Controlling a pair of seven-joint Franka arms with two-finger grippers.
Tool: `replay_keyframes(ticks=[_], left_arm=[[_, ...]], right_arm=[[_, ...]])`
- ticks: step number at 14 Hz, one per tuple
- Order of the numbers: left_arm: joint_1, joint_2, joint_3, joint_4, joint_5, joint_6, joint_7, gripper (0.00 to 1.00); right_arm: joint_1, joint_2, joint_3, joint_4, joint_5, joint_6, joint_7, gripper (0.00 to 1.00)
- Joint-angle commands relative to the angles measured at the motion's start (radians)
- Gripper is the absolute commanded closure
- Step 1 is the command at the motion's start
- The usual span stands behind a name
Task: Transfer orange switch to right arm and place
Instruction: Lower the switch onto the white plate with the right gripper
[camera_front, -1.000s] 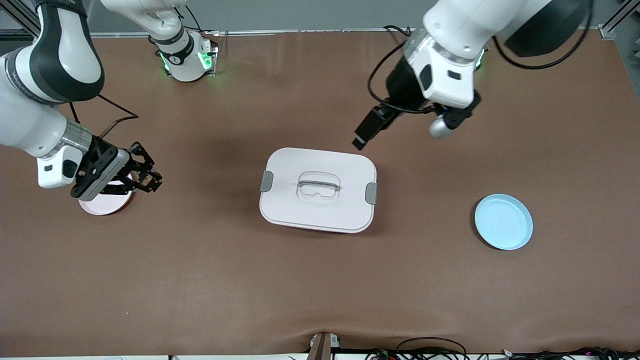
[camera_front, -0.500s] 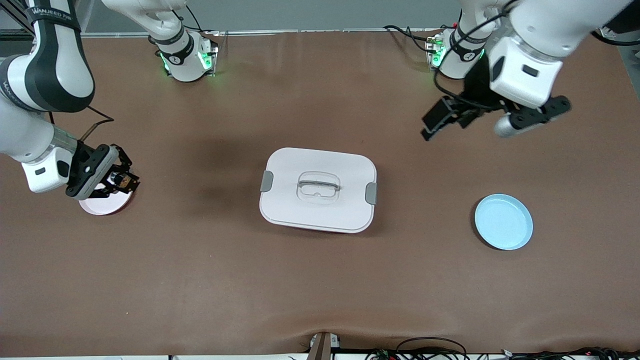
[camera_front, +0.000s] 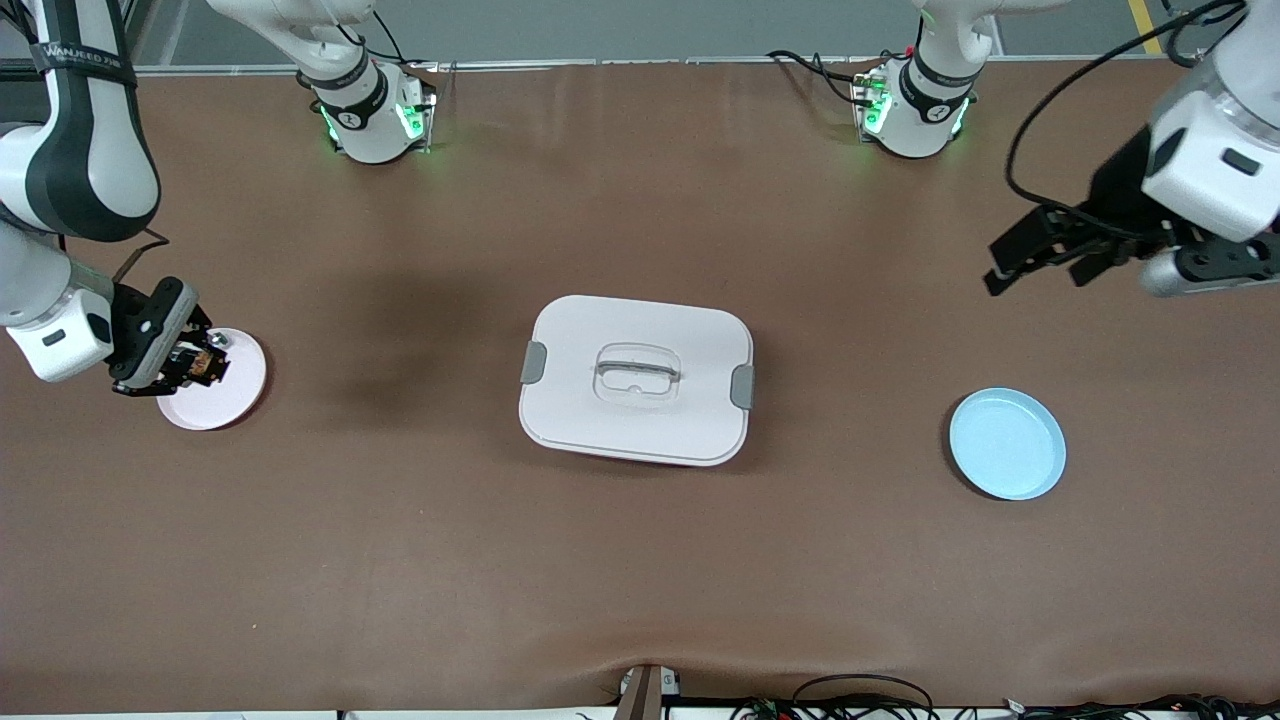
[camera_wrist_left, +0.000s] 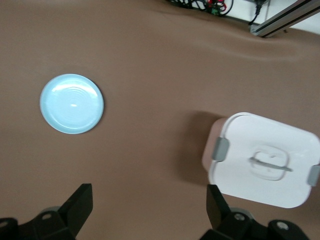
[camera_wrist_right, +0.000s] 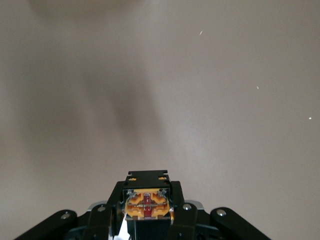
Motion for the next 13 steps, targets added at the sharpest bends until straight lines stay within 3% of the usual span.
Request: replay_keyframes(ticks=[1,6,9,13], left_arm=[[0.021,-0.018,-0.005,-0.015,0.074,-0.017,0.101,0.00],[0.061,-0.008,-0.006,-0.031,0.095,-0.020,0.137,0.00],[0.078,-0.008,-0.006,-0.038,0.095,-0.023,0.152,0.00],[0.101,-0.005,-0.006,-0.043,0.095,-0.021,0.213,0.00]], right_arm=[[-0.025,-0.007,0.015,-0.051,-0.044,0.059,-0.053,1.00],[-0.023,0.014,0.017,-0.164,-0.145,0.243,-0.054,1.00],[-0.038,0.026,0.015,-0.236,-0.156,0.353,-0.060,1.00],[-0.113,0.098,0.018,-0.247,-0.156,0.432,-0.183,1.00]])
